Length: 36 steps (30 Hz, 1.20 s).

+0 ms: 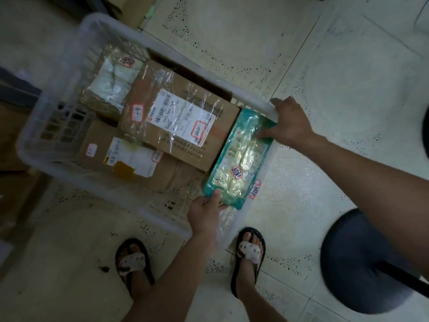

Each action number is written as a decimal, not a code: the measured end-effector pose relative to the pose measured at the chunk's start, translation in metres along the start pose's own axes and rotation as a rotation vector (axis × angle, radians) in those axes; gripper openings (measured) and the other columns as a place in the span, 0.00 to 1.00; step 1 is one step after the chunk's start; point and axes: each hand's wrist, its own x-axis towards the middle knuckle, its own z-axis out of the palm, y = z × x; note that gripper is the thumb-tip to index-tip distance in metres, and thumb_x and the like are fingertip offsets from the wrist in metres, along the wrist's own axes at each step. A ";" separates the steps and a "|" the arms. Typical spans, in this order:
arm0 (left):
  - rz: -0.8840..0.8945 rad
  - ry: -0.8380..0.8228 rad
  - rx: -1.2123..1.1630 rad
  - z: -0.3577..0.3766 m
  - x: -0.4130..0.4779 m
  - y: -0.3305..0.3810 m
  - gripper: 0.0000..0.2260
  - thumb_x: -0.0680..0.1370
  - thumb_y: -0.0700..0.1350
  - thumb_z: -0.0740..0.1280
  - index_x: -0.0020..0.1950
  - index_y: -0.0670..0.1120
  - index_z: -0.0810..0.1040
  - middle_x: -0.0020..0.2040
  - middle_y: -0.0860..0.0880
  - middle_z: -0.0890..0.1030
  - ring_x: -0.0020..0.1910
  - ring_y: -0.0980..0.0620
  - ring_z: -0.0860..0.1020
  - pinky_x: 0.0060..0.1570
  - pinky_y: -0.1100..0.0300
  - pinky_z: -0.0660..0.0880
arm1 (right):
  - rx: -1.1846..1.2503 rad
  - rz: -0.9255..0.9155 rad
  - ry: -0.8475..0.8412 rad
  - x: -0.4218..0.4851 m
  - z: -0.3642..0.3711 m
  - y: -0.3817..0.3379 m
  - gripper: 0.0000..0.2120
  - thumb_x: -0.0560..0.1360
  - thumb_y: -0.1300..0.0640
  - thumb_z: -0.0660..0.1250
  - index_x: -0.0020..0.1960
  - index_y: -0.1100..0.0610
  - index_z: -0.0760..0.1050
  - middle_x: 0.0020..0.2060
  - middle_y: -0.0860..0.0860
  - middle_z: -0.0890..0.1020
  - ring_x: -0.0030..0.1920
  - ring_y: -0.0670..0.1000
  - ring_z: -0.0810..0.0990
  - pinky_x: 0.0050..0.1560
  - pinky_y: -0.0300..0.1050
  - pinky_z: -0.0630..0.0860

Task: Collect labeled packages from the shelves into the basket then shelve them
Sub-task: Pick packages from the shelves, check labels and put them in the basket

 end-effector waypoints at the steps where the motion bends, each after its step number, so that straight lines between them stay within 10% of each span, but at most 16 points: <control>1: -0.001 0.023 0.015 0.002 0.000 0.003 0.11 0.76 0.49 0.66 0.35 0.46 0.76 0.38 0.45 0.82 0.24 0.64 0.77 0.24 0.72 0.70 | -0.063 0.031 0.040 0.001 0.005 -0.003 0.39 0.64 0.51 0.77 0.69 0.60 0.63 0.63 0.60 0.68 0.63 0.60 0.67 0.59 0.54 0.70; 7: -0.042 0.134 0.121 0.011 0.019 0.010 0.18 0.75 0.49 0.66 0.47 0.32 0.79 0.44 0.35 0.82 0.43 0.41 0.82 0.46 0.48 0.79 | -0.235 0.089 0.144 0.004 0.023 -0.008 0.42 0.62 0.45 0.77 0.66 0.62 0.61 0.62 0.61 0.68 0.63 0.61 0.67 0.59 0.60 0.68; 13: 0.029 0.097 0.154 0.006 0.013 0.007 0.17 0.74 0.52 0.67 0.42 0.36 0.80 0.42 0.40 0.83 0.40 0.45 0.81 0.38 0.59 0.75 | -0.276 0.045 0.106 0.001 0.020 -0.007 0.40 0.66 0.44 0.74 0.68 0.61 0.60 0.63 0.61 0.68 0.63 0.61 0.67 0.59 0.60 0.69; 23: 0.211 -0.074 0.291 -0.045 -0.105 0.092 0.17 0.75 0.46 0.67 0.61 0.43 0.73 0.56 0.50 0.77 0.49 0.54 0.74 0.47 0.62 0.68 | 0.029 -0.166 0.087 -0.085 -0.094 -0.076 0.36 0.72 0.50 0.70 0.74 0.57 0.58 0.69 0.58 0.70 0.68 0.59 0.68 0.67 0.59 0.66; 36: 0.710 0.417 0.502 -0.250 -0.361 0.160 0.24 0.74 0.52 0.66 0.69 0.48 0.69 0.67 0.49 0.74 0.65 0.49 0.71 0.62 0.55 0.69 | 0.252 -0.654 0.143 -0.337 -0.242 -0.297 0.29 0.73 0.52 0.69 0.72 0.55 0.65 0.65 0.53 0.75 0.65 0.53 0.71 0.66 0.45 0.66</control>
